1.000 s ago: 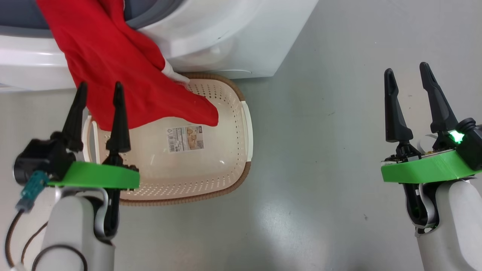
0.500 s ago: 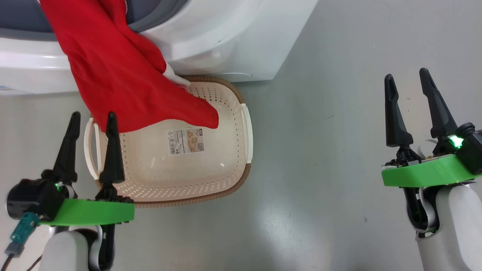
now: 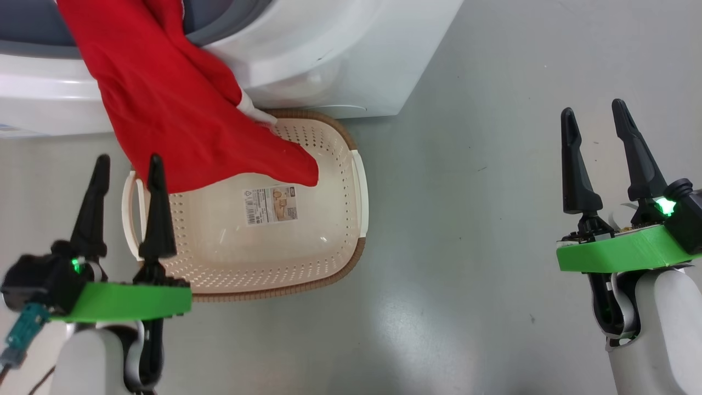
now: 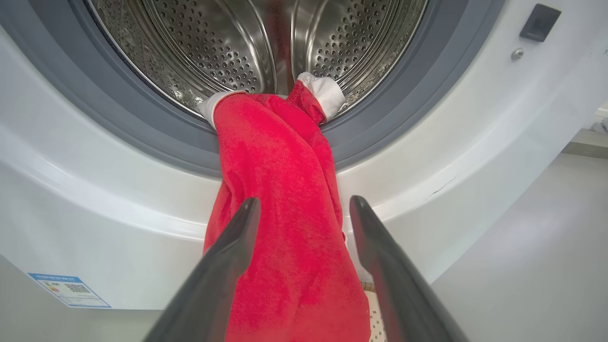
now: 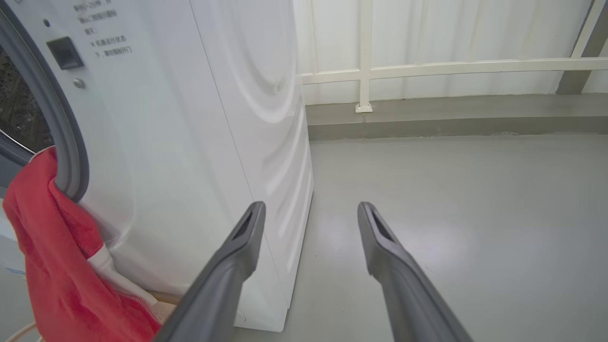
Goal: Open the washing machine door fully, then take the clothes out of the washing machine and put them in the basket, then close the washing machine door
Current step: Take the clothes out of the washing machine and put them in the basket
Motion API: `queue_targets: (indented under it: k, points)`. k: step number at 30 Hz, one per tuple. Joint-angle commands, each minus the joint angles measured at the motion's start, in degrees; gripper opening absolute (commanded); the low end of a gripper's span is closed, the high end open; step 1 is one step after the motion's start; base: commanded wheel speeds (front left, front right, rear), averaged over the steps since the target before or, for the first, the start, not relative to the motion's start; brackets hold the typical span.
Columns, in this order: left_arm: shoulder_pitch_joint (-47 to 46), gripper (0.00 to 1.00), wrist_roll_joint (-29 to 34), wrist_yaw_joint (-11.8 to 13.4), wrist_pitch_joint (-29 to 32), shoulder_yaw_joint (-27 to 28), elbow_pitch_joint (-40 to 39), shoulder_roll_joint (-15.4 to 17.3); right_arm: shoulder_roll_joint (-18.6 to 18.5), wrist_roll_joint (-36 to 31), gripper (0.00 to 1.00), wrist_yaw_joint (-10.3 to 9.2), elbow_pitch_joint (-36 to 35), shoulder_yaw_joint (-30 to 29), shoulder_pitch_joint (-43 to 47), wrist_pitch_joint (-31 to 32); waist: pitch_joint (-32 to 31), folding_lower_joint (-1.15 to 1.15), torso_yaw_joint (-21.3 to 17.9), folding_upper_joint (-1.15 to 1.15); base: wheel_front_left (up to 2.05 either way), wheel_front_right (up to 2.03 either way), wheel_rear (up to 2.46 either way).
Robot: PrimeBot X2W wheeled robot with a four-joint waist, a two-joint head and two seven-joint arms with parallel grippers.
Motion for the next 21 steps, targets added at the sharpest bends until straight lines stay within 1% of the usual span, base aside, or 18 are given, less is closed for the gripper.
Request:
queue_targets:
  k: [1, 6, 7, 10, 14, 21]
  points:
    - [-1.4, 1.0, -0.1, -0.3, -0.3, 1.7, -1.1, 1.5, 0.2, 0.4, 1.0, 0.36, -1.3, 0.8, 1.1, -0.4, 0.0, 0.0, 0.2, 0.0, 0.0, 0.0, 0.0]
    - [-7.5, 1.0, 0.7, -0.3, -0.3, 1.1, 3.6, 1.7, 0.2, 0.3, 1.0, 0.36, -1.2, 0.9, 1.2, -0.4, 0.0, 0.0, 0.5, 0.0, 0.0, 0.0, 0.0]
    - [-7.5, 1.0, 0.7, -0.3, -0.3, 1.1, 3.6, 1.7, 0.2, 0.3, 1.0, 0.36, -1.2, 0.9, 1.2, -0.4, 0.0, 0.0, 0.5, 0.0, 0.0, 0.0, 0.0]
    - [-12.1, 1.0, 0.6, -0.3, -0.3, 0.1, 7.6, 2.5, 0.2, 0.4, 1.0, 0.36, -1.1, 1.1, 1.3, -0.4, -0.1, 0.0, 0.5, 0.0, 0.0, 0.0, 0.0]
    - [-18.5, 1.0, 1.0, -0.2, 0.5, -0.3, 15.6, 4.1, 0.2, 0.6, 1.0, 0.36, -0.9, 1.5, 1.2, -0.4, -0.1, 0.0, 0.3, 0.0, 0.0, 0.0, 0.0]
    - [-30.1, 1.0, 1.4, 1.2, 4.0, -0.8, 27.6, 6.0, 0.2, 0.9, 1.0, 0.36, -1.0, 1.9, 0.8, -0.4, 0.6, 0.0, -0.2, 0.0, 0.0, 0.0, 0.0]
